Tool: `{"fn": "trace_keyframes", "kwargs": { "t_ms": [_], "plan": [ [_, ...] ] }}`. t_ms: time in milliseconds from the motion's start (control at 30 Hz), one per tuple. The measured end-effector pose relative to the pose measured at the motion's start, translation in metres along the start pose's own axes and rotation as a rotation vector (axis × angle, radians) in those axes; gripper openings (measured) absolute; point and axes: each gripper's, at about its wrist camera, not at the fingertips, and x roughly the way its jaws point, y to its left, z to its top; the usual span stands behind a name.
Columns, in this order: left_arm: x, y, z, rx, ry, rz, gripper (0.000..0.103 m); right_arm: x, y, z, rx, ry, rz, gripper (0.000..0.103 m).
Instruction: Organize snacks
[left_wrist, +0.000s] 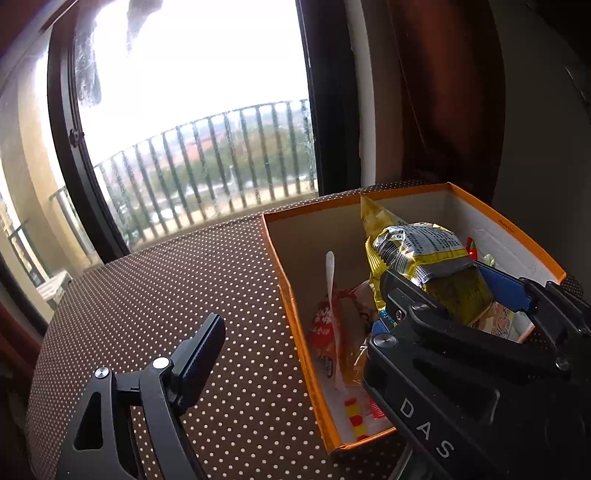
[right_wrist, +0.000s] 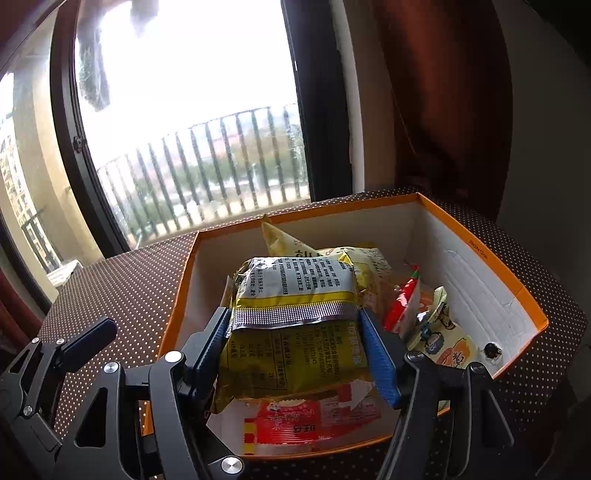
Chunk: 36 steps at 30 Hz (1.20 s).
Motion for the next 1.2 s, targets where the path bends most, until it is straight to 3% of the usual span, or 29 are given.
{"fn": "trace_keyframes", "kwargs": {
  "t_ms": [133, 233, 300, 400, 867, 1200],
  "plan": [
    [0.010, 0.004, -0.004, -0.022, 0.031, -0.009, 0.083, 0.006, 0.007, -0.003, -0.013, 0.010, -0.005, 0.072],
    [0.018, 0.006, -0.007, -0.035, 0.052, -0.018, 0.084, 0.009, 0.006, -0.004, -0.013, 0.004, -0.003, 0.079],
    [0.023, 0.006, -0.008, -0.040, 0.068, -0.027, 0.085, 0.012, 0.004, -0.005, -0.001, 0.011, 0.001, 0.090],
    [0.022, 0.007, -0.008, -0.051, 0.072, -0.037, 0.086, 0.015, -0.001, -0.005, 0.026, 0.034, 0.014, 0.095],
    [-0.015, 0.016, -0.023, -0.077, 0.021, -0.059, 0.089, -0.018, 0.010, -0.014, 0.022, -0.008, -0.007, 0.095],
    [-0.062, 0.047, -0.037, -0.135, -0.061, -0.006, 0.094, -0.064, 0.037, -0.023, -0.029, -0.076, 0.010, 0.095]
  ]
}}
